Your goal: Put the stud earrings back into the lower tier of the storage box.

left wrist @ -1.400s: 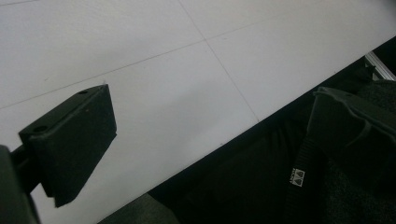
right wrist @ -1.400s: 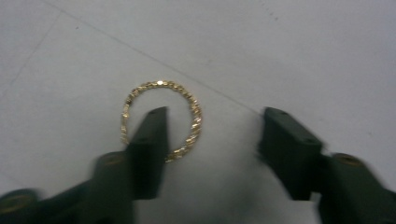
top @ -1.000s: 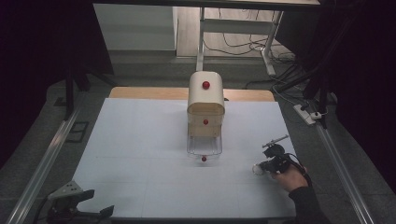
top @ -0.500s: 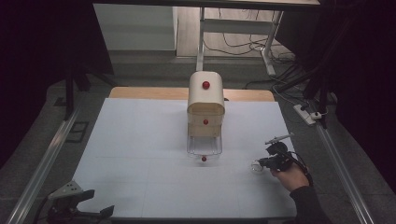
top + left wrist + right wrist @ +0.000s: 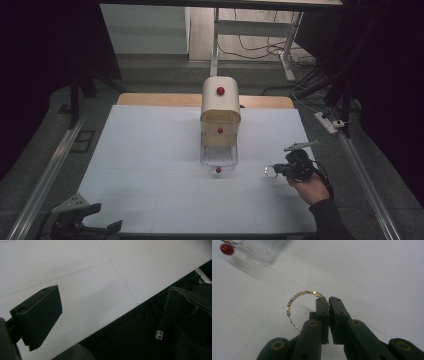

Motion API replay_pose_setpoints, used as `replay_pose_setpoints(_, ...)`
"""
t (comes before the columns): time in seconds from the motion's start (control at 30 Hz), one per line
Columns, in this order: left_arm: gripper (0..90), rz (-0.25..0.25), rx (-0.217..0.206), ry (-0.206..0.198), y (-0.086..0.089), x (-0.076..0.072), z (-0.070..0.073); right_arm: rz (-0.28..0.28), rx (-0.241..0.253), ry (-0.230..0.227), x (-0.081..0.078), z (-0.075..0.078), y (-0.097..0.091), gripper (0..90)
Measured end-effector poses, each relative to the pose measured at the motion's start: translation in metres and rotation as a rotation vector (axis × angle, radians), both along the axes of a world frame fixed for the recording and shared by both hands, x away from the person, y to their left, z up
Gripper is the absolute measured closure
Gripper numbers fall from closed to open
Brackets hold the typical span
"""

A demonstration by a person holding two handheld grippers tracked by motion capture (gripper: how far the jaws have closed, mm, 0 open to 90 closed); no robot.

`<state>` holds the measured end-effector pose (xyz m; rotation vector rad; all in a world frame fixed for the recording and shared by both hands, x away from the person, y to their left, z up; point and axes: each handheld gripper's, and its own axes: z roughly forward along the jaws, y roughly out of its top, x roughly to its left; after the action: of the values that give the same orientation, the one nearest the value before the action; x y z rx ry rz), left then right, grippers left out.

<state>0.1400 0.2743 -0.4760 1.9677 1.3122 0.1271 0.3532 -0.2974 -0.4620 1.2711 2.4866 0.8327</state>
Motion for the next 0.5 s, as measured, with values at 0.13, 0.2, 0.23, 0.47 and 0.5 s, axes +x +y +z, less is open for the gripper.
replay_pose_setpoints(0.13, 1.4, 0.001, -0.001, 0.001, 0.0, 0.0, 0.0, 0.009, 0.013, -0.01, -0.002, 0.003, 0.004, 86.8)
replay_pose_setpoints(0.2, 1.4, 0.001, -0.001, 0.002, 0.0, 0.0, 0.0, 0.018, 0.02, -0.022, -0.003, 0.005, 0.006, 86.8)
replay_pose_setpoints(0.23, 1.4, 0.001, -0.001, 0.002, 0.0, 0.0, 0.0, 0.021, 0.035, -0.028, -0.004, 0.008, 0.008, 86.8)
replay_pose_setpoints(0.47, 1.4, 0.002, -0.001, 0.002, 0.0, 0.0, 0.0, 0.043, 0.061, -0.042, -0.006, 0.012, 0.015, 86.8)
replay_pose_setpoints(0.5, 1.4, 0.003, -0.001, 0.002, 0.0, 0.0, 0.0, 0.048, 0.072, -0.046, -0.007, 0.014, 0.017, 86.8)
